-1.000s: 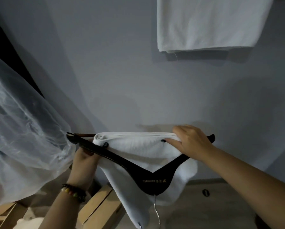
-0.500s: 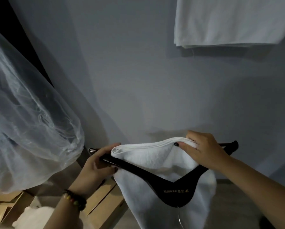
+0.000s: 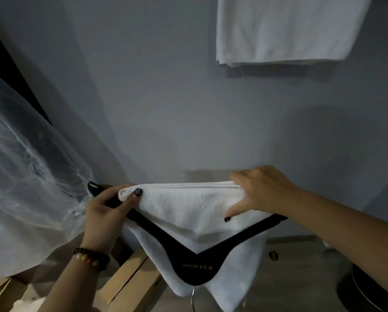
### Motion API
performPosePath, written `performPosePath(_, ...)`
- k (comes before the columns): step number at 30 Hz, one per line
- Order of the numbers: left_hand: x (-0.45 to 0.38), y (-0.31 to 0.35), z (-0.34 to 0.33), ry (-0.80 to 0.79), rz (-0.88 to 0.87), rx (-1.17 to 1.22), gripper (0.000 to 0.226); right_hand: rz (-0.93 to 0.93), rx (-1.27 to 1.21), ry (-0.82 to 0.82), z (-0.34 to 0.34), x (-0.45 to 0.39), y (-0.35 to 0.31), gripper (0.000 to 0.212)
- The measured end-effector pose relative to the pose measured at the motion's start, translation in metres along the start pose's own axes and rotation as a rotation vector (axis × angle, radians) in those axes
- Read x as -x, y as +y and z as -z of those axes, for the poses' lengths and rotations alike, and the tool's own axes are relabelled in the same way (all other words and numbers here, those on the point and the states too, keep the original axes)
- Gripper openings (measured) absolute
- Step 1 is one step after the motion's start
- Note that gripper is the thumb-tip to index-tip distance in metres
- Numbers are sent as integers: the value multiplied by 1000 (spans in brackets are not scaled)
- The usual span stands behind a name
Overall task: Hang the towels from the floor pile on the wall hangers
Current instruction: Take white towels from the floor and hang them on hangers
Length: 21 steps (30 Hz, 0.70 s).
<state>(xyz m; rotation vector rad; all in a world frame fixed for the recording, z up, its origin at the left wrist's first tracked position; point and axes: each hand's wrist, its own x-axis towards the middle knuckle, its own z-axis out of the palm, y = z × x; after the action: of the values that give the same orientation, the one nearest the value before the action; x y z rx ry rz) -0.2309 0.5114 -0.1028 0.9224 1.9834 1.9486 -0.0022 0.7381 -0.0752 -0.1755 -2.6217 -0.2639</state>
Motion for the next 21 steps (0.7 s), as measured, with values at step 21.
performPosePath(21, 6, 28, -20, 170, -185, -92, 4, -88, 233, 279, 26, 14, 16, 62)
